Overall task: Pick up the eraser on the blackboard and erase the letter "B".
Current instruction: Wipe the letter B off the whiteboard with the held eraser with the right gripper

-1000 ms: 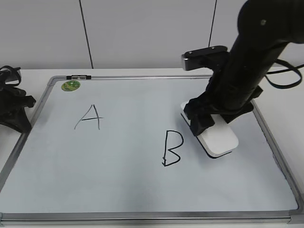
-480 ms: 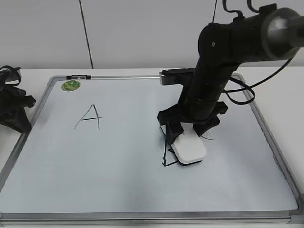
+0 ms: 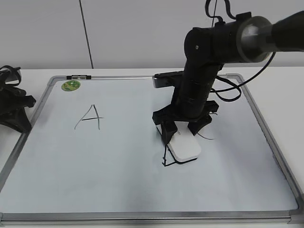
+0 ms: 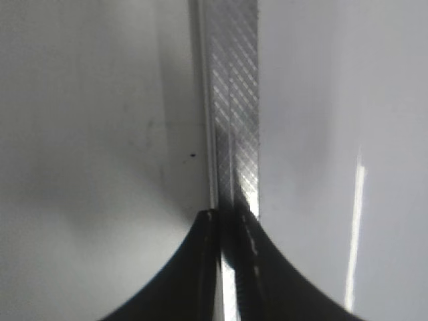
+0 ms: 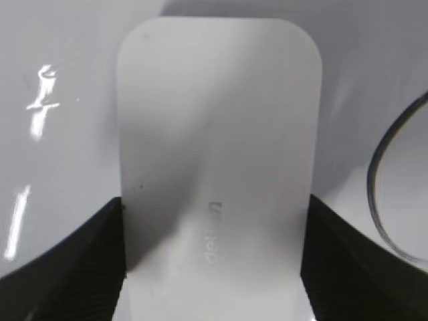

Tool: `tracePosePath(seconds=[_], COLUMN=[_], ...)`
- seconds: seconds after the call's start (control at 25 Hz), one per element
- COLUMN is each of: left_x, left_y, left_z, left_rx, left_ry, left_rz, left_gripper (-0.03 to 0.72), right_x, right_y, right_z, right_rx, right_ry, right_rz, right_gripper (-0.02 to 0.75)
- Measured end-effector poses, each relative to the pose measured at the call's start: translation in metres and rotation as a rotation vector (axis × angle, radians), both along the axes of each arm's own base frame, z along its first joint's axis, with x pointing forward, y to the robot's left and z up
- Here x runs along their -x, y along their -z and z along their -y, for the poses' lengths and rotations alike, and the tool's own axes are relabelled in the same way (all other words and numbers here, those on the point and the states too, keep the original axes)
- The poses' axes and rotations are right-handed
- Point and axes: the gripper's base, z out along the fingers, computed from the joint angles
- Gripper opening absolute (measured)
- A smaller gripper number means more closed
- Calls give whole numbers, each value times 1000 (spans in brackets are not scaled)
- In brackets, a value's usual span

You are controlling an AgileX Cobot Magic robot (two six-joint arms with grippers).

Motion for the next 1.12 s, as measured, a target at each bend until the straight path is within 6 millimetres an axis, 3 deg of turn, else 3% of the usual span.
tracePosePath(seconds=[0.56, 1.12], left_x=[0, 0], left_y=[0, 1], left_z=[0, 1], left_rx=[1, 7], left_ry=[-1, -5], left_rz=[0, -1], left_gripper=[33, 33], right_x=[-33, -24], right_y=[0, 1], right_z=[-9, -24], right_rx=[46, 133], right_ry=[-26, -131], right_rz=[89, 110], right_gripper=[547, 547])
